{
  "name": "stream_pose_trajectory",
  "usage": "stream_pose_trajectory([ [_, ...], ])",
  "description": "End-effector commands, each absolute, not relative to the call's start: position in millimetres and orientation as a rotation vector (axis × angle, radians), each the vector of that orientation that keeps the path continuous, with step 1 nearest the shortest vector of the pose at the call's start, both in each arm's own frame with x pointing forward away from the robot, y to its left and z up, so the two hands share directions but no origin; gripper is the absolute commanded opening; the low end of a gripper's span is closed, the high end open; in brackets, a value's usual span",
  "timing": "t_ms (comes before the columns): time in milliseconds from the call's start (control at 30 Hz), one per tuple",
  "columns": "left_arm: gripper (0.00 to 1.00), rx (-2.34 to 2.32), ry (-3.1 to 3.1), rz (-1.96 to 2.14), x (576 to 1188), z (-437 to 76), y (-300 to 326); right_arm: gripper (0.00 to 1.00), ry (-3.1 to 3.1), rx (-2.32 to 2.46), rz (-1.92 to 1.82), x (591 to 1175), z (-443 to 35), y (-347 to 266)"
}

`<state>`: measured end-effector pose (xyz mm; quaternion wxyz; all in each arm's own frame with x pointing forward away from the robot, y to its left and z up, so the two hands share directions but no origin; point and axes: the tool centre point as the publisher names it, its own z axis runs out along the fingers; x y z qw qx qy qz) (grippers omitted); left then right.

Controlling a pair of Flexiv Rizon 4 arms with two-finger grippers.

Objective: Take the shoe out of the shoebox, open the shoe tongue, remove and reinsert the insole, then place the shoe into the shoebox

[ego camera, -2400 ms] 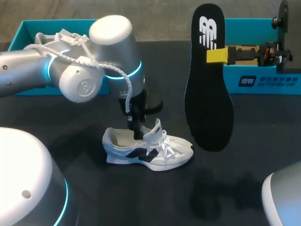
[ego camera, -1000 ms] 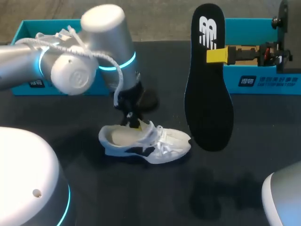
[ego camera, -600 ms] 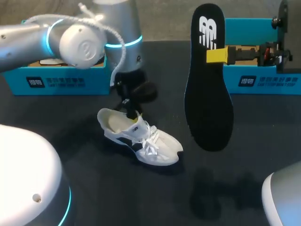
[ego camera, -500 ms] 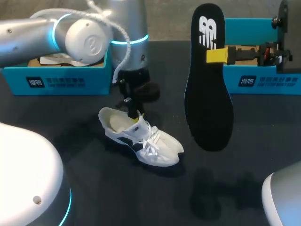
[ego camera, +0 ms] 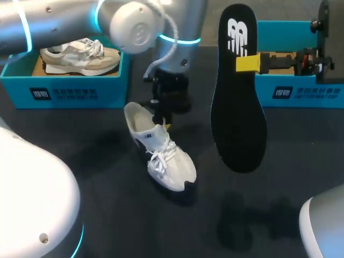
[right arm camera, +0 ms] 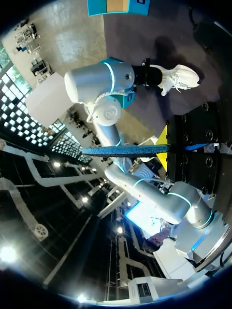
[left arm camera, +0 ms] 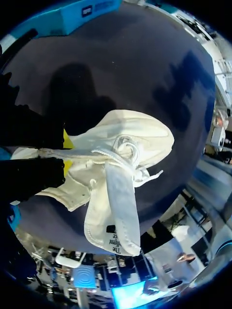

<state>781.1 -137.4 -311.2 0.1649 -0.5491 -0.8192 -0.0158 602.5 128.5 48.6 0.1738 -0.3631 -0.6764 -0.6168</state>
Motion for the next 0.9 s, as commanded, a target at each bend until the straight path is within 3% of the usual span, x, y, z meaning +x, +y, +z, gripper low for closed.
stream_pose_trajectory([
  [33,0.0,-1.763,-1.719,-0.494,792,-309,-151,0.0,-1.917,-1.038,-1.751,601,50,134],
  [900,0.0,-1.811,-1.619,-0.419,800,-342,-182,0.0,-1.917,-1.038,-1.751,601,50,134],
])
